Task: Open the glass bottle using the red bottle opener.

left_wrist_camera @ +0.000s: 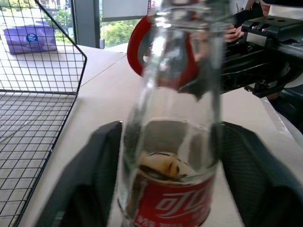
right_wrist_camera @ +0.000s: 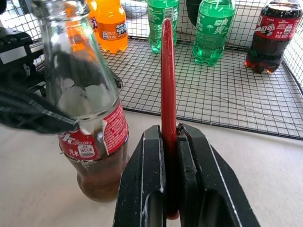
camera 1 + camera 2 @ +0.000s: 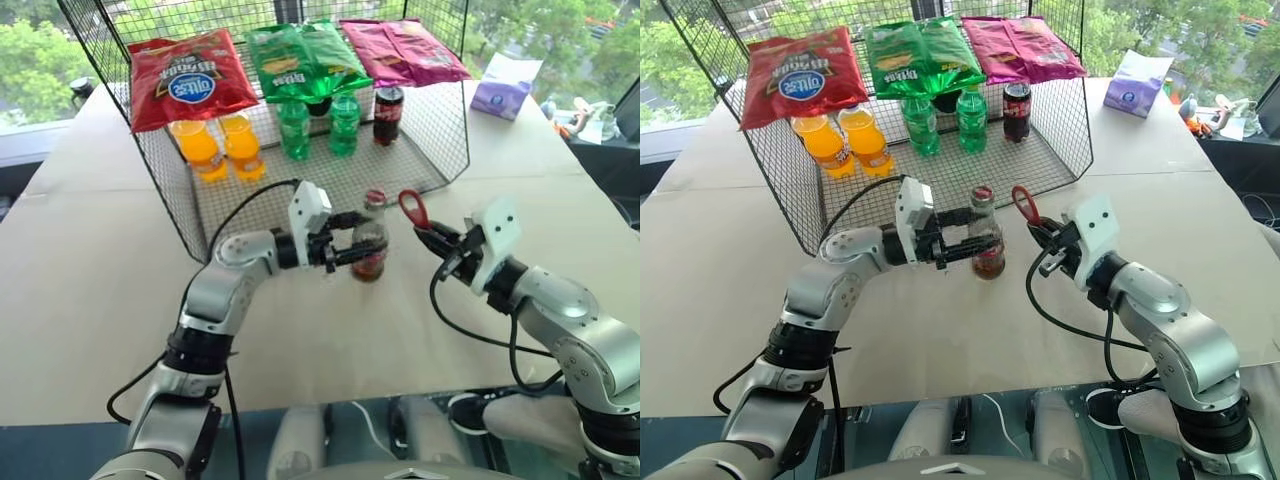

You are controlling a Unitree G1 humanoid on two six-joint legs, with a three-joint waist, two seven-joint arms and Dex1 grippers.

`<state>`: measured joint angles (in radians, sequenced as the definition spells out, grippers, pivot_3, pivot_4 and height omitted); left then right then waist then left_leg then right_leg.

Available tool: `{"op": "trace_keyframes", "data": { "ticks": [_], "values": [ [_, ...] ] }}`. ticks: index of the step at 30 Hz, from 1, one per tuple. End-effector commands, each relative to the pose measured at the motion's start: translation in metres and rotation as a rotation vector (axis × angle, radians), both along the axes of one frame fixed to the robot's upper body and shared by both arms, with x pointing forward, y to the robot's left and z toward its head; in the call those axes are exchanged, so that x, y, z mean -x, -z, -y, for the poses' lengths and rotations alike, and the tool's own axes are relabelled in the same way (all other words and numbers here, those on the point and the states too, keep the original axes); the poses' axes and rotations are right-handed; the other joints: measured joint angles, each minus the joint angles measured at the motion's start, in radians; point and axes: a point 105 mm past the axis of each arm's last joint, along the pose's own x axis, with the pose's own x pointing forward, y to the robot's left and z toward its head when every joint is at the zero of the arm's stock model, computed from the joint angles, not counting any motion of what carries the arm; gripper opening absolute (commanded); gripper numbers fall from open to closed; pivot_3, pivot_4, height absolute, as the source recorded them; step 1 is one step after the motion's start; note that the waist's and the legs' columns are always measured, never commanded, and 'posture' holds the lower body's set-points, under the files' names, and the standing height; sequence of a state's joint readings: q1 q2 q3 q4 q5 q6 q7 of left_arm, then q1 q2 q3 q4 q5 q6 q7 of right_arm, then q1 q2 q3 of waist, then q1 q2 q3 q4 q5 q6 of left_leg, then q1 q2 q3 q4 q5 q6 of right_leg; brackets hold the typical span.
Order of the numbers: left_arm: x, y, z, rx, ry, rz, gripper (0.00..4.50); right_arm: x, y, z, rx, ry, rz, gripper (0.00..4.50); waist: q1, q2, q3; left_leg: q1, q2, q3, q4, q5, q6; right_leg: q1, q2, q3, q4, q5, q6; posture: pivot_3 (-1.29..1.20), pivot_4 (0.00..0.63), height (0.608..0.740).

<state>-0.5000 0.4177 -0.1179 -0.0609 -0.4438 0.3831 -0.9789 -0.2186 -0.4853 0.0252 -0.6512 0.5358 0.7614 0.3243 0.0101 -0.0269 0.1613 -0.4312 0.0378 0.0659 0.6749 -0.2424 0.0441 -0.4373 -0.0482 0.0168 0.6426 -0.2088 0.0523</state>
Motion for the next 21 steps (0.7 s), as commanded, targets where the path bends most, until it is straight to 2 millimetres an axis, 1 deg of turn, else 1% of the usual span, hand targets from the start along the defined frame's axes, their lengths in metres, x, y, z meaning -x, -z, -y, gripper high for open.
{"op": "trace_keyframes", "data": {
  "ticks": [1,4,8,10,11,13,17,18,21],
  "values": [
    [0.007,-0.013,-0.002,0.035,0.023,0.058,2.26,0.006,-0.016,-0.003,0.0,-0.024,0.069,0.0,0.0,0.0,0.0,0.0,0.0,0.0,0.0,0.0,0.0,0.0,0.0,0.0,0.0,0.0,0.0,0.0,0.15,0.74],
    [0.008,-0.01,-0.003,0.034,0.023,0.058,2.26,0.005,-0.022,-0.002,0.003,-0.017,0.101,0.0,0.0,0.0,0.0,0.0,0.0,0.0,0.0,0.0,0.0,0.0,0.0,0.0,0.0,0.0,0.0,0.0,0.15,0.74],
    [0.007,-0.008,-0.002,0.033,0.023,0.061,2.26,0.004,-0.046,0.004,0.056,0.042,0.277,0.0,0.0,0.0,0.0,0.0,0.0,0.0,0.0,0.0,0.0,0.0,0.0,0.0,0.0,0.0,0.0,0.0,0.15,0.74],
    [0.005,-0.008,0.0,0.033,0.023,0.063,2.26,0.001,-0.056,0.009,0.146,0.103,0.393,0.0,0.0,0.0,0.0,0.0,0.0,0.0,0.0,0.0,0.0,0.0,0.0,0.0,0.0,0.0,0.0,0.0,0.15,0.74],
    [0.005,-0.008,0.001,0.033,0.024,0.063,2.26,0.001,-0.059,0.01,0.218,0.123,0.46,0.0,0.0,0.0,0.0,0.0,0.0,0.0,0.0,0.0,0.0,0.0,0.0,0.0,0.0,0.0,0.0,0.0,0.15,0.74],
    [0.005,-0.008,0.004,0.031,0.027,0.064,2.26,0.0,-0.062,0.007,0.303,0.14,0.557,0.0,0.001,0.0,0.0,0.0,0.0,0.0,0.0,0.0,0.0,0.0,0.0,0.0,0.0,0.0,0.0,0.0,0.15,0.74],
    [0.004,-0.012,0.009,0.031,0.032,0.066,2.26,-0.001,-0.056,-0.004,0.435,0.119,0.691,0.0,0.001,0.0,0.0,0.0,0.0,0.0,0.0,0.0,0.0,0.0,0.0,0.0,0.0,0.0,0.0,0.0,0.15,0.74],
    [0.004,-0.013,0.01,0.031,0.034,0.067,2.26,-0.002,-0.05,-0.008,0.486,0.104,0.715,0.0,0.002,0.0,0.0,0.0,0.0,0.0,0.001,0.0,0.0,0.0,0.0,0.0,0.0,0.0,0.0,0.0,0.15,0.74],
    [0.005,-0.017,0.013,0.031,0.042,0.068,2.26,-0.004,-0.034,-0.017,0.548,0.083,0.762,0.0,0.002,0.0,0.0,0.0,0.0,0.001,0.002,0.0,0.0,0.0,0.0,0.0,0.0,0.0,0.0,0.0,0.15,0.74]
  ]
}}
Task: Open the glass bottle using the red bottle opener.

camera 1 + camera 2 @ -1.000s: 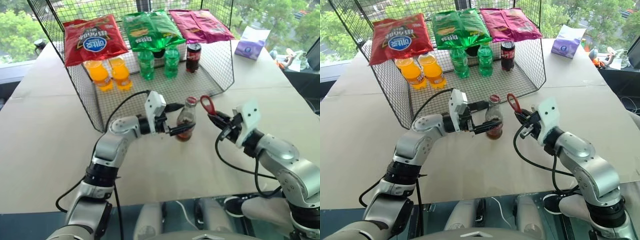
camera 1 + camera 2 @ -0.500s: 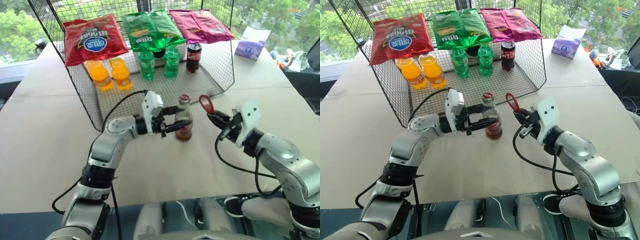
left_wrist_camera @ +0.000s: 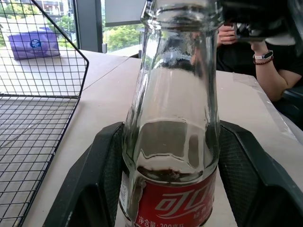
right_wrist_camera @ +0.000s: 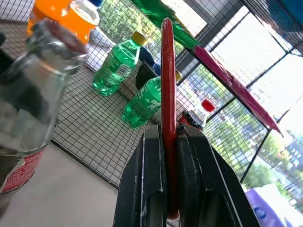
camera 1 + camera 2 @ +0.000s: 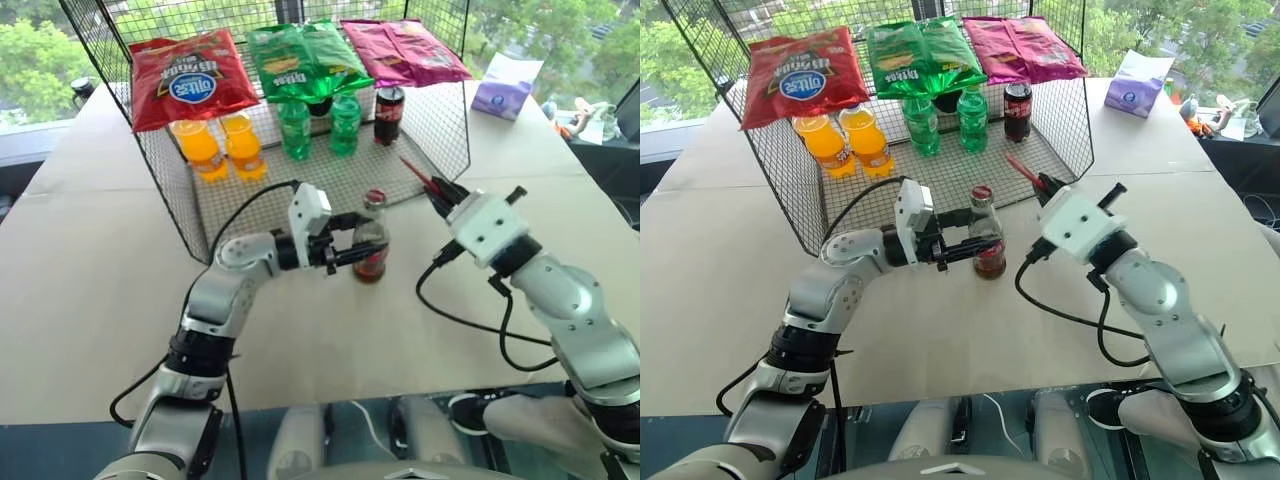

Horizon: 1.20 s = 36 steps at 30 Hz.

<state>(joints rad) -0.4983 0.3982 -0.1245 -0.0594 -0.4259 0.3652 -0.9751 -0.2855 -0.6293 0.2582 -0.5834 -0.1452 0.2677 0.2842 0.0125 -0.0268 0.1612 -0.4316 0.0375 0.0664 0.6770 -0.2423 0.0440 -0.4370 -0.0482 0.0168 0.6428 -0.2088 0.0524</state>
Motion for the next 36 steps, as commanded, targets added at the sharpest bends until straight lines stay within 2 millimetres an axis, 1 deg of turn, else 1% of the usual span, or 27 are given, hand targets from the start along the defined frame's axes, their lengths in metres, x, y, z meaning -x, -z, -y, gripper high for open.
{"op": "trace_keyframes", "data": {
  "ticks": [1,6,8,10,12,16,20,24,27,28,32,34,35,36],
  "values": [
    [0.004,-0.019,0.01,0.027,0.042,0.053,2.26,0.004,0.005,-0.011,0.072,-0.023,0.11,0.0,0.0,0.0,0.0,0.0,0.0,0.0,0.0,0.0,0.0,0.0,0.0,0.0,0.0,0.0,0.0,0.0,0.15,0.74],
    [0.002,-0.022,0.009,0.025,0.041,0.045,2.26,0.011,0.019,-0.022,0.125,-0.051,0.167,0.0,0.0,0.0,0.0,0.0,0.0,0.0,0.001,0.0,0.0,0.0,0.0,0.0,0.001,0.0,0.0,0.0,0.15,0.74],
    [0.002,-0.021,0.008,0.022,0.041,0.039,2.26,0.014,0.019,-0.023,0.113,-0.042,0.193,0.0,0.0,0.0,0.0,0.0,0.0,0.0,0.002,0.0,0.0,0.001,0.0,0.0,0.001,0.0,0.0,0.0,0.15,0.74],
    [0.002,-0.02,0.008,0.02,0.043,0.036,2.26,0.016,0.015,-0.022,0.081,-0.016,0.223,0.0,0.0,0.0,0.0,0.001,0.0,-0.001,0.002,0.0,0.0,0.002,0.0,-0.001,0.001,0.0,0.0,0.0,0.15,0.74],
    [0.002,-0.018,0.007,0.015,0.045,0.034,2.26,0.016,0.015,-0.023,0.091,-0.003,0.237,0.0,-0.001,0.0,0.0,0.001,0.0,-0.001,0.002,0.0,0.0,0.002,0.0,-0.001,0.001,0.0,0.0,0.0,0.15,0.74],
    [0.002,-0.015,0.006,0.004,0.054,0.032,2.26,0.015,0.029,-0.028,0.149,-0.002,0.224,0.0,-0.001,0.0,0.0,0.001,0.0,-0.001,0.003,0.0,0.0,0.003,0.0,-0.001,0.001,0.0,0.0,0.0,0.15,0.74],
    [0.002,-0.012,0.005,-0.008,0.065,0.036,2.26,0.009,0.038,-0.037,0.173,-0.001,0.221,0.0,-0.002,0.001,-0.001,0.003,0.0,-0.002,0.003,0.0,0.0,0.004,0.0,-0.001,0.001,0.0,0.0,0.0,0.15,0.74],
    [0.0,-0.011,0.006,-0.009,0.07,0.04,2.26,0.007,0.054,-0.042,0.211,-0.001,0.206,0.0,-0.001,0.0,-0.002,0.007,0.0,-0.001,0.004,0.0,0.0,0.008,0.0,-0.001,0.001,-0.002,-0.004,0.0,0.15,0.74],
    [0.001,-0.01,0.007,-0.011,0.074,0.044,2.26,0.006,0.056,-0.04,0.221,0.011,0.216,0.0,-0.002,0.0,-0.002,0.015,0.001,-0.001,0.004,0.0,0.0,0.015,0.0,-0.001,0.001,-0.003,-0.004,0.0,0.15,0.74],
    [0.001,-0.011,0.007,-0.01,0.075,0.046,2.26,0.005,0.056,-0.037,0.236,0.022,0.222,0.0,-0.002,0.0,-0.002,0.017,0.001,-0.001,0.003,0.0,0.0,0.017,0.0,-0.001,0.001,-0.003,-0.004,0.0,0.15,0.74],
    [0.002,-0.013,0.008,0.007,0.074,0.04,2.26,0.005,0.058,-0.028,0.269,0.04,0.22,0.0,-0.002,0.001,-0.003,0.018,0.001,-0.001,0.004,0.0,0.0,0.019,0.0,-0.001,0.001,-0.003,-0.004,0.0,0.15,0.74],
    [0.001,-0.018,0.008,0.037,0.064,0.043,2.26,0.005,0.058,-0.025,0.274,0.047,0.214,0.0,-0.002,0.001,-0.003,0.018,0.001,-0.001,0.004,0.0,0.0,0.019,0.0,-0.001,0.001,-0.003,-0.004,0.0,0.15,0.74],
    [0.001,-0.02,0.009,0.049,0.063,0.048,2.76,0.005,0.059,-0.023,0.275,0.049,0.211,0.0,-0.002,0.001,-0.003,0.018,0.001,-0.001,0.004,0.0,0.0,0.019,0.0,-0.001,0.001,-0.003,-0.004,0.0,0.15,0.74],
    [0.002,-0.023,0.01,0.063,0.064,0.053,3.36,0.005,0.059,-0.022,0.276,0.051,0.21,0.0,-0.001,0.001,-0.003,0.018,0.001,-0.002,0.003,0.0,0.0,0.019,0.0,-0.001,0.001,-0.003,-0.004,0.0,0.15,0.74]
  ]
}}
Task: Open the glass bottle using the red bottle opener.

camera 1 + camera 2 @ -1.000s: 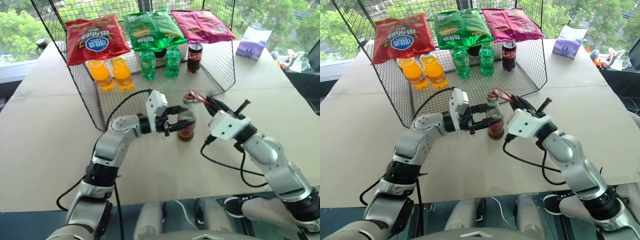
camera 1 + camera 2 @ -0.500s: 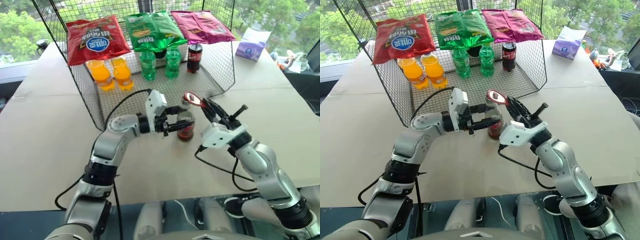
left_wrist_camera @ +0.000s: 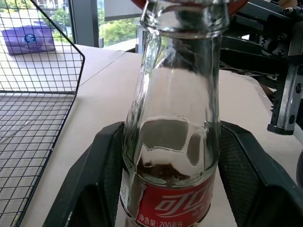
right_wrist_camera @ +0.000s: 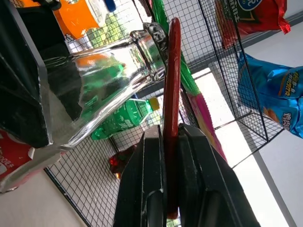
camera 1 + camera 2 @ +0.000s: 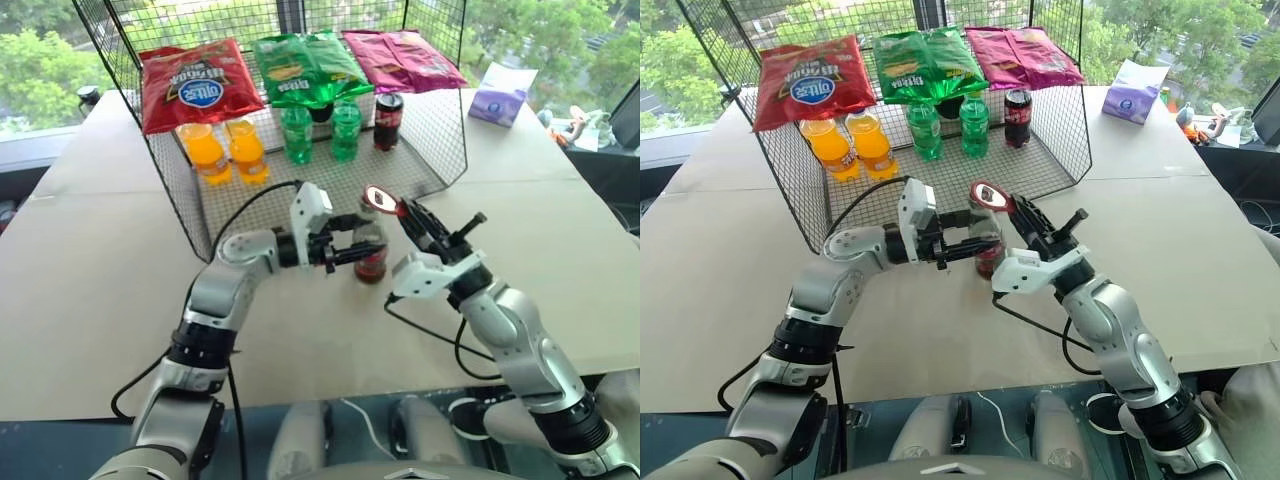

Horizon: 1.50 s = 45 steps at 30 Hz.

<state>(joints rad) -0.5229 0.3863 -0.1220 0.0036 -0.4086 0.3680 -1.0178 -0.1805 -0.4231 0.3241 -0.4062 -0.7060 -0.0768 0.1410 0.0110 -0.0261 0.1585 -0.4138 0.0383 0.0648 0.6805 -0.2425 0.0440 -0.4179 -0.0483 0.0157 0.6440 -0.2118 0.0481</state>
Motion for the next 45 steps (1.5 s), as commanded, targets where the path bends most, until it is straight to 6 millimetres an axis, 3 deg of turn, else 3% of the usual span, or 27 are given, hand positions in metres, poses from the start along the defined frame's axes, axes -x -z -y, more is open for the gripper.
{"op": "trace_keyframes", "data": {
  "ticks": [1,8,13,20,26,34,45],
  "values": [
    [0.007,-0.032,0.012,0.086,0.048,0.093,3.65,0.0,0.026,0.003,0.085,0.003,-0.097,0.0,0.001,0.0,0.0,0.0,0.0,0.0,0.0,0.0,0.0,0.0,0.0,0.0,0.0,0.0,0.0,0.0,0.15,0.74],
    [0.008,-0.041,0.016,0.104,0.047,0.104,3.65,-0.002,0.026,0.007,0.084,0.016,-0.108,0.0,-0.011,0.001,-0.002,0.002,0.0,0.0,0.0,0.0,0.0,0.002,0.0,0.0,0.0,0.0,0.0,0.0,0.15,0.74],
    [0.009,-0.035,0.009,0.079,0.042,0.092,1.54,-0.003,0.026,0.009,0.085,0.024,-0.111,0.0,-0.022,0.001,-0.002,0.002,0.0,-0.001,0.0,0.0,0.0,0.002,0.0,0.0,0.0,0.0,0.0,0.0,0.15,0.74],
    [0.009,-0.019,-0.005,0.035,0.037,0.058,1.43,-0.005,0.026,0.01,0.084,0.025,-0.113,0.0,-0.025,0.002,-0.003,0.003,0.0,-0.003,-0.001,0.0,0.0,0.002,0.0,0.0,0.0,0.0,0.0,0.0,0.15,0.74],
    [0.004,-0.013,0.0,0.015,0.016,0.076,4.14,-0.006,0.026,0.009,0.085,0.02,-0.115,0.0,-0.021,0.002,-0.002,0.002,0.001,-0.003,-0.002,0.0,0.0,0.001,-0.001,0.001,0.0,-0.002,0.003,0.0,0.15,0.74],
    [0.004,-0.019,0.006,0.031,0.01,0.096,4.14,-0.007,0.025,0.009,0.081,0.017,-0.117,0.0,-0.022,0.001,-0.002,-0.002,0.0,-0.002,-0.005,0.0,0.0,-0.004,0.0,0.001,-0.002,0.0,0.0,0.0,0.15,0.74],
    [-0.004,-0.02,-0.007,0.052,-0.014,0.102,4.14,-0.014,0.018,0.023,0.048,0.078,-0.111,0.0,-0.022,0.001,-0.001,-0.002,0.0,-0.002,-0.005,0.0,0.0,-0.005,0.0,0.002,-0.002,0.0,0.0,0.0,0.15,0.74]
  ]
}}
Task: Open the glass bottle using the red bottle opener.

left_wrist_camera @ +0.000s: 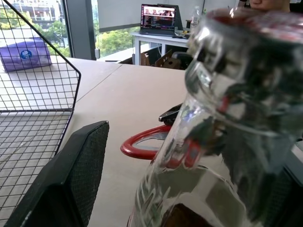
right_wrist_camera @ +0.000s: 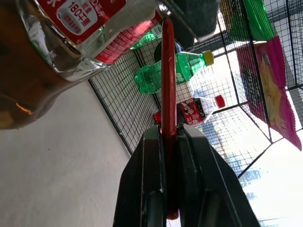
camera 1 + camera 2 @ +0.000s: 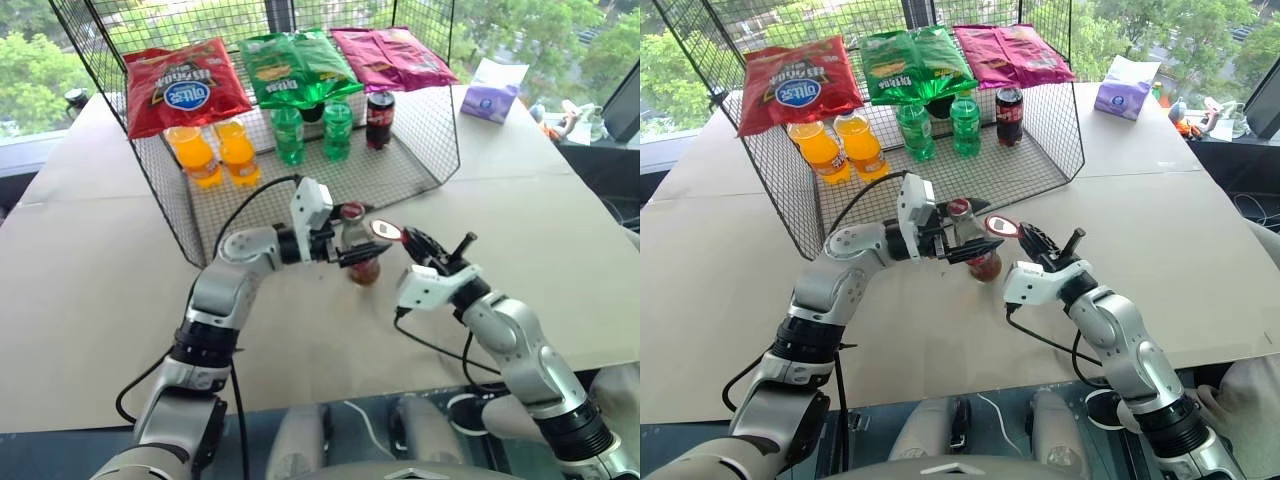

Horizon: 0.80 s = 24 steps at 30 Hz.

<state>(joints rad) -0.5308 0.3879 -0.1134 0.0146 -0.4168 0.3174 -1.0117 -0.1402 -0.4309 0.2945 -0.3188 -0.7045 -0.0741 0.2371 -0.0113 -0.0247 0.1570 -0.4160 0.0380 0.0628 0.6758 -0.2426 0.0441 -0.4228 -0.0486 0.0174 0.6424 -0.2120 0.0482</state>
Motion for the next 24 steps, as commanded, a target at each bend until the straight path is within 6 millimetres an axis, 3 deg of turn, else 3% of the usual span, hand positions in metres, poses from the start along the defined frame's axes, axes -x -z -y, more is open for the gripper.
{"op": "trace_keyframes", "data": {
  "ticks": [1,11,22,24],
  "values": [
    [-0.002,-0.012,-0.004,0.027,-0.005,0.056,4.14,-0.006,-0.022,0.011,-0.041,0.044,0.066,0.0,0.0,0.0,0.0,0.0,0.0,0.0,0.0,0.0,0.0,0.0,0.0,0.0,0.0,0.0,0.0,0.0,0.15,0.74],
    [-0.002,-0.004,0.001,0.024,0.009,0.062,4.14,-0.017,-0.035,0.029,-0.067,0.117,0.089,0.0,0.0,0.0,0.0,0.0,0.0,0.003,0.0,0.0,0.0,0.0,0.0,0.0,0.0,0.0,0.0,0.0,0.15,0.74],
    [0.002,-0.018,0.001,0.041,0.017,0.073,4.14,-0.018,-0.043,0.038,-0.129,0.16,0.097,0.0,0.0,0.0,0.0,0.0,0.0,0.004,-0.001,0.0,0.0,0.0,0.0,0.0,0.0,0.0,0.0,0.0,0.15,0.74],
    [0.002,-0.019,0.001,0.039,0.017,0.072,3.58,-0.018,-0.048,0.039,-0.154,0.162,0.109,0.0,0.0,0.0,0.0,0.0,0.0,0.004,-0.001,0.0,0.0,0.0,0.0,0.0,0.0,0.0,0.0,0.0,0.15,0.74]
  ]
}}
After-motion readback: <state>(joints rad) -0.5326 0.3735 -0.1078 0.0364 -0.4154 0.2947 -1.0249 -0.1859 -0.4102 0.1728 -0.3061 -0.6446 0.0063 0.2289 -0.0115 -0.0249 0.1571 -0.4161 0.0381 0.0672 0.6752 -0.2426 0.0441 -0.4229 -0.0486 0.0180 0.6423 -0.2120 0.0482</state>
